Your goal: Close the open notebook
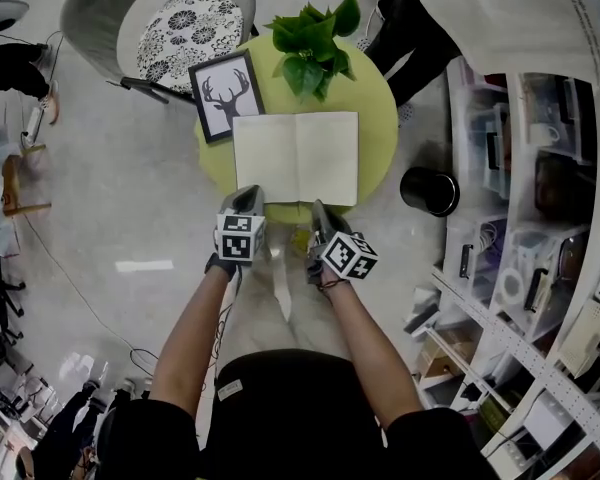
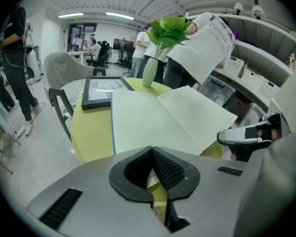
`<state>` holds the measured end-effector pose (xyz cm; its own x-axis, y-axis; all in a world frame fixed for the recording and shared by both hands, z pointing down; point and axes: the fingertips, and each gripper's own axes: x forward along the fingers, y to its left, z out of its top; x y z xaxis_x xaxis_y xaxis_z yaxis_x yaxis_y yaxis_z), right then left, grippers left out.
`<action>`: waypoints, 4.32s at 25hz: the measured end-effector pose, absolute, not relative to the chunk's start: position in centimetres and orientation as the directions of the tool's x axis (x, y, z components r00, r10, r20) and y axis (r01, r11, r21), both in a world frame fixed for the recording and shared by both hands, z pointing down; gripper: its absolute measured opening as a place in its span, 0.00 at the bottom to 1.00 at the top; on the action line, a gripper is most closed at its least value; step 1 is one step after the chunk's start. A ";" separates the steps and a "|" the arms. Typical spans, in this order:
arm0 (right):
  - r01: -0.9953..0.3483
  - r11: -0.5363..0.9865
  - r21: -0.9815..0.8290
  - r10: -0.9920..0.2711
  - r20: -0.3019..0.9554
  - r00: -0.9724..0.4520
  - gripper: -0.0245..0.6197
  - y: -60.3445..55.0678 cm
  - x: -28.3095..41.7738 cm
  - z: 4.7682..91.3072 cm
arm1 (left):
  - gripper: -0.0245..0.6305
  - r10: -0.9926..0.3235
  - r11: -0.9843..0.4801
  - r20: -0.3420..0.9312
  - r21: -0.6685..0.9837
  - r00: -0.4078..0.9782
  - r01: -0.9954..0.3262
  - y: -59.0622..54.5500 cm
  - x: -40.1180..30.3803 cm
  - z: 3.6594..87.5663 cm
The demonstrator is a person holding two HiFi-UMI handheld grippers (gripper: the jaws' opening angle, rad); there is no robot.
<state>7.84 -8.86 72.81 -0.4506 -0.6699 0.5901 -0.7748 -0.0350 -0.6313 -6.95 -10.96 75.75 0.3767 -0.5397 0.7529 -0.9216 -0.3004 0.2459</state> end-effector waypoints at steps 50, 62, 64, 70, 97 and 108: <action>-0.898 0.325 -0.296 -0.575 0.693 -0.436 0.05 -8.1 1.1 71.6 | 0.07 -0.500 -0.284 0.754 0.321 0.425 -0.903 -7.1 -11.5 73.0; -0.869 0.423 -0.257 -0.507 0.728 -0.462 0.06 -7.9 -1.1 72.9 | 0.07 -0.508 -0.234 0.763 0.326 0.401 -0.916 -5.6 -13.8 73.3; -0.862 0.443 -0.248 -0.493 0.735 -0.465 0.06 -7.9 -1.4 73.2 | 0.07 -0.510 -0.228 0.762 0.328 0.399 -0.917 -5.5 -14.0 73.3; -0.845 0.473 -0.248 -0.460 0.749 -0.477 0.06 -7.8 -1.9 73.9 | 0.07 -0.515 -0.208 0.763 0.330 0.390 -0.921 -5.2 -14.7 73.3; -0.788 0.534 -0.305 -0.428 0.707 -0.563 0.25 -7.1 -2.5 66.8 | 0.07 -0.554 -0.285 0.709 0.331 0.436 -0.900 -3.8 -14.5 64.2; -0.828 0.486 -0.280 -0.655 0.511 -0.557 0.04 -8.5 0.4 52.7 | 0.06 -0.621 -0.442 0.625 0.219 0.473 -0.870 -6.0 -13.8 52.9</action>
